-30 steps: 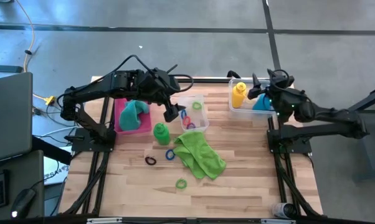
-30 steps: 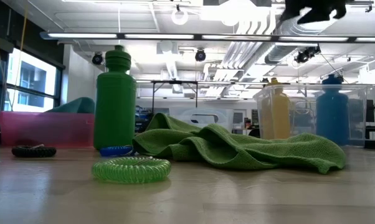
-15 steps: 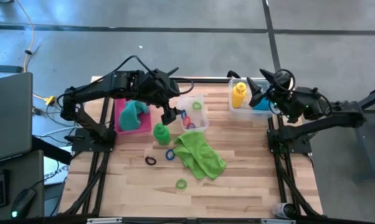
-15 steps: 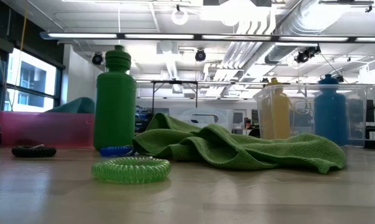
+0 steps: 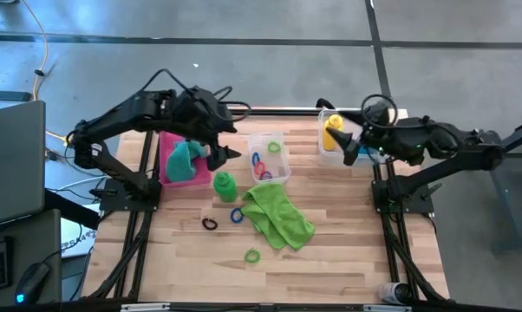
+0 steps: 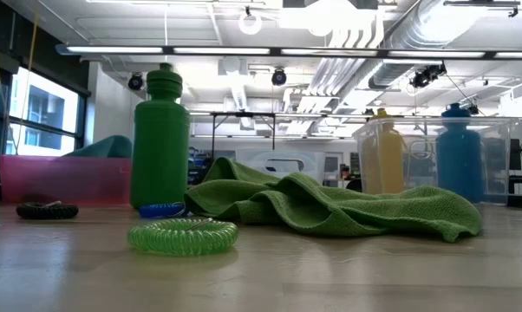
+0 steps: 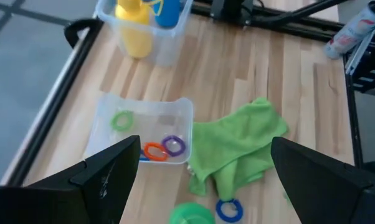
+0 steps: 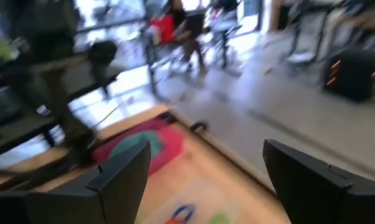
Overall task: Pick & Place Sports Items
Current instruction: Put the green water bottle into the right transparent bin
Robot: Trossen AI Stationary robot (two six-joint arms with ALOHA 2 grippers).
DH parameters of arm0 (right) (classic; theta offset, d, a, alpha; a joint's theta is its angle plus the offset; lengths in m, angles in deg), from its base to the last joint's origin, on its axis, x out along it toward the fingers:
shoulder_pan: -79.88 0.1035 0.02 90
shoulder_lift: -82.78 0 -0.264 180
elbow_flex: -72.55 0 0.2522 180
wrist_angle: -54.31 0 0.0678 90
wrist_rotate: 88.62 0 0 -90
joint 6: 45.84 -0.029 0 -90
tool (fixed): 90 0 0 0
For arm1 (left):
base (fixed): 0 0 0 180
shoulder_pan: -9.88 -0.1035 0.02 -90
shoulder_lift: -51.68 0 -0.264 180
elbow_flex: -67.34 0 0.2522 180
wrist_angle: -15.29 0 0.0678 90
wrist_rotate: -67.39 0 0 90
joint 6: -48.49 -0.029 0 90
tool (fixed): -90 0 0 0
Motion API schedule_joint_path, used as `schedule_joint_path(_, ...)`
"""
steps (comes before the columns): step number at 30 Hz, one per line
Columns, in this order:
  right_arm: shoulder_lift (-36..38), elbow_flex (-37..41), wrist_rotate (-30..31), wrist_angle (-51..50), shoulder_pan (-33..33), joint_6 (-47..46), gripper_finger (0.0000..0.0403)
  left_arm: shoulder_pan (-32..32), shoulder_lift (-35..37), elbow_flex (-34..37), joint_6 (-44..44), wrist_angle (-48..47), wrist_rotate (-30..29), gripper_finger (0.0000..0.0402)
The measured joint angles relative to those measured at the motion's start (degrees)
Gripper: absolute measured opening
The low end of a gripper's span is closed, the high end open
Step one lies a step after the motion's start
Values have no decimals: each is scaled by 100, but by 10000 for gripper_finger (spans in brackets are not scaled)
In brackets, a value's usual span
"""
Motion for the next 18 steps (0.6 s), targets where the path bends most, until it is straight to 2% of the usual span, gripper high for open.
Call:
schedule_joint_path(6,-571,-497,-1018,-720,0,-695,299,0,325,-2,-18,-10,42,353)
schedule_joint_path(13,-1161,-655,-2706,-781,0,-1198,278,2,535,-2,17,-37,38,353)
schedule_joint_path(18,-1534,-655,-3530,-910,0,-1534,256,2,542,-2,17,-46,37,353)
